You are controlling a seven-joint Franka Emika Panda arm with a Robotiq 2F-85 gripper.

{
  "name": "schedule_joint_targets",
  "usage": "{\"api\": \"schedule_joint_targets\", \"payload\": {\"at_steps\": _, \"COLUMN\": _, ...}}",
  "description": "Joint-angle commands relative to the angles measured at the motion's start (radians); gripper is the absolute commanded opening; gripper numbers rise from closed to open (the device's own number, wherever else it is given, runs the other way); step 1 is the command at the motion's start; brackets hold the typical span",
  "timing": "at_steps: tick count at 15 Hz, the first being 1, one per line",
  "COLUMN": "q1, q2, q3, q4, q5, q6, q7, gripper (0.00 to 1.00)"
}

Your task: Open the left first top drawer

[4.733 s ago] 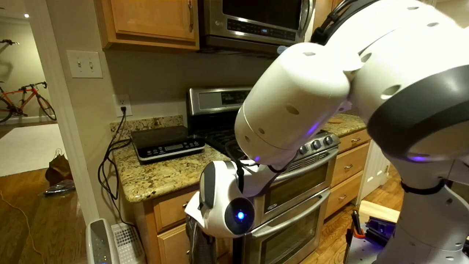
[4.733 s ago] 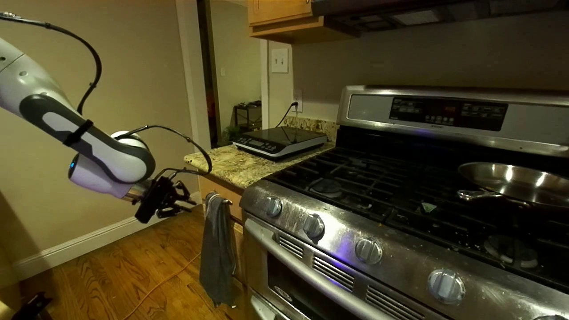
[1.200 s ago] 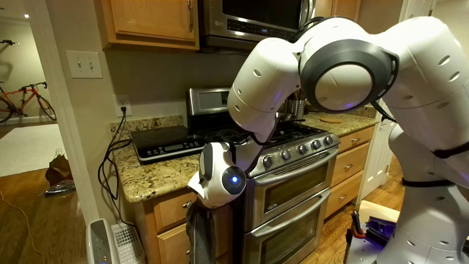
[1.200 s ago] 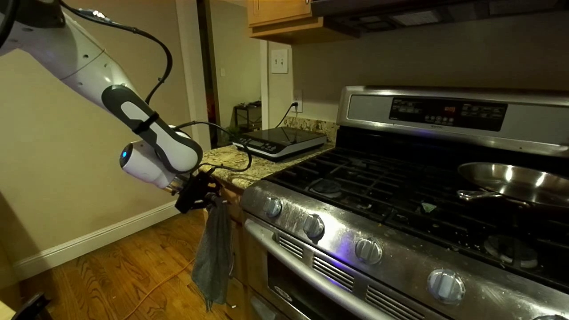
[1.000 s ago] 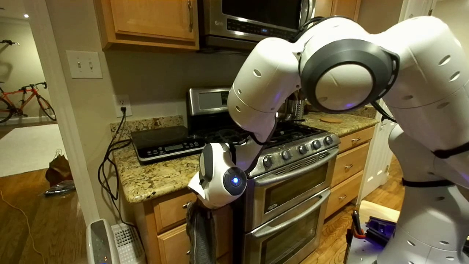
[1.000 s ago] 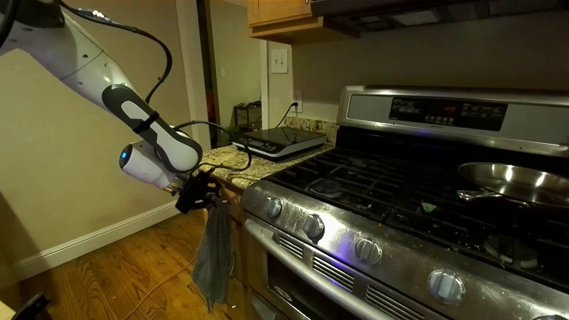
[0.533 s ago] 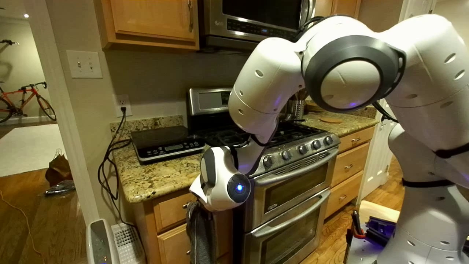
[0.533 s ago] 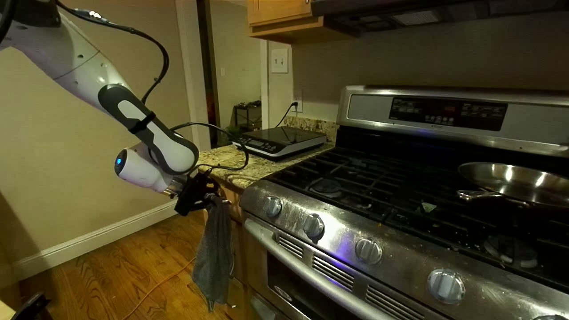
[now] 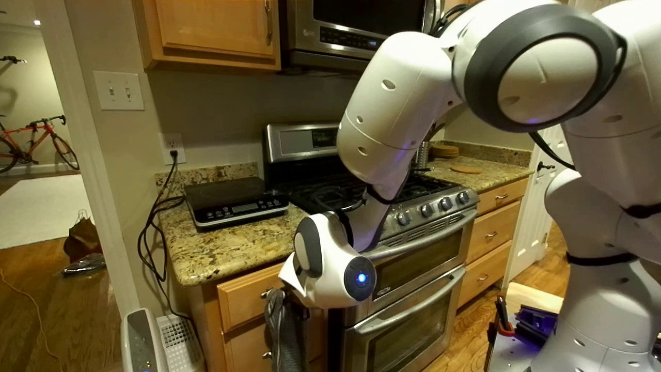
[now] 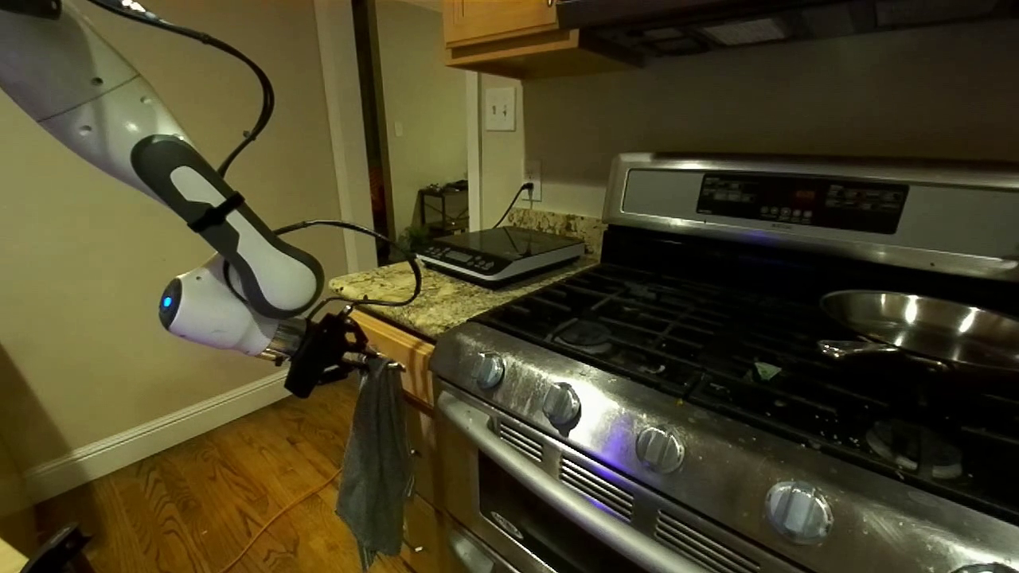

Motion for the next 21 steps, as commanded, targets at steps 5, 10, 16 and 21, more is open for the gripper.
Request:
{"api": "schedule_joint_targets", "payload": {"at_steps": 5, "q1": 0.131, "q2": -0.179, "q3": 0.133, "q4": -0.264, "q5": -0.037, "q6": 0.027, "q7": 0.072, "gripper": 0.05}}
{"api": "schedule_joint_targets", "payload": {"at_steps": 10, "q1": -0.299, "q2": -0.271, "q3": 0.552, "q4": -0.311, "q5": 0.027, "q6": -0.133, "q7": -0.155, "gripper": 0.44}}
{"api": "schedule_joint_targets", "payload": {"at_steps": 16, "q1": -0.649, "q2": -0.279, "q3": 0.772, "q4": -0.265, "q5": 0.017, "q6": -0.170, "q7": -0.304, "gripper": 0.82}}
{"api": "schedule_joint_targets", "payload": {"at_steps": 21, "q1": -0.777, "q2": -0.255, "q3": 0.816, "q4": -0.196, "q5": 0.017, "q6": -0.171, "q7": -0.380, "gripper": 1.00}}
